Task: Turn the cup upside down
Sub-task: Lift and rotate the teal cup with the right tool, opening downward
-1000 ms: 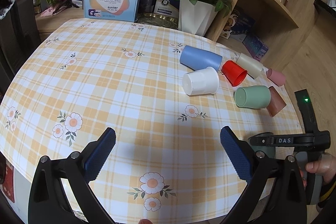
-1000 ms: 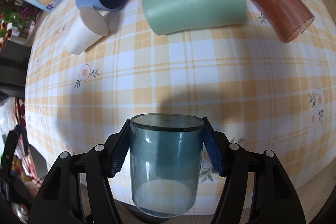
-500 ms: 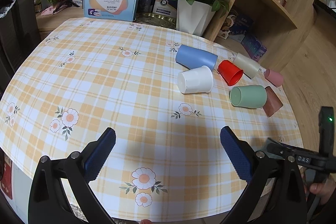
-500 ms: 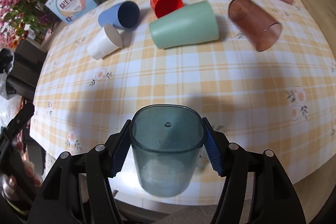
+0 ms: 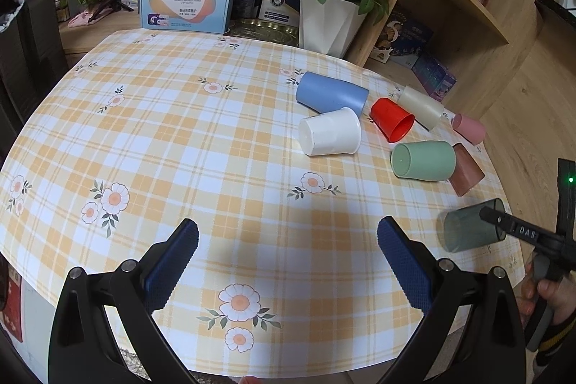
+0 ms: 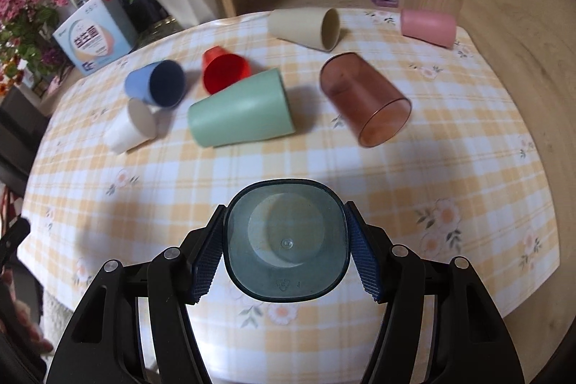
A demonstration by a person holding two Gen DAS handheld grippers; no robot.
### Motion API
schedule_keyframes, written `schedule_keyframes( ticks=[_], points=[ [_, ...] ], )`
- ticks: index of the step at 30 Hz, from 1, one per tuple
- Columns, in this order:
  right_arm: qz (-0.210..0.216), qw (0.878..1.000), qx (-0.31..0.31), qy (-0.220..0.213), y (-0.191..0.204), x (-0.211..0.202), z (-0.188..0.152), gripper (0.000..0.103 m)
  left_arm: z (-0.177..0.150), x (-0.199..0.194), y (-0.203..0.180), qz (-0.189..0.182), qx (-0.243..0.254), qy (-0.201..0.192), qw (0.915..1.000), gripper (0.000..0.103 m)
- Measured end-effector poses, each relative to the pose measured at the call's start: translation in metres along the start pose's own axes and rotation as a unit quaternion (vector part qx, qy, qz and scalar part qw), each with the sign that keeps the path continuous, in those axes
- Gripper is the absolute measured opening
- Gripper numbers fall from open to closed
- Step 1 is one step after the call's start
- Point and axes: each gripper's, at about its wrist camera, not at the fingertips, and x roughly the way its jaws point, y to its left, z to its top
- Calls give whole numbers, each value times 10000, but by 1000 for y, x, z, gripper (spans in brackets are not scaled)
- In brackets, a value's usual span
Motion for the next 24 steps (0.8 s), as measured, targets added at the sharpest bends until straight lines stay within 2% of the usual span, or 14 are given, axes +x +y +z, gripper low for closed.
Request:
schedule_keyframes(
  ticks=[10, 24],
  points=[
    [-597, 9980, -155, 136, -11, 6, 10, 62, -1, 4, 4, 36, -33, 52, 10000, 97],
    [-617, 9972, -122, 412, -19, 14, 5, 62, -3, 6, 2, 44, -30, 93, 9999, 97]
  ],
)
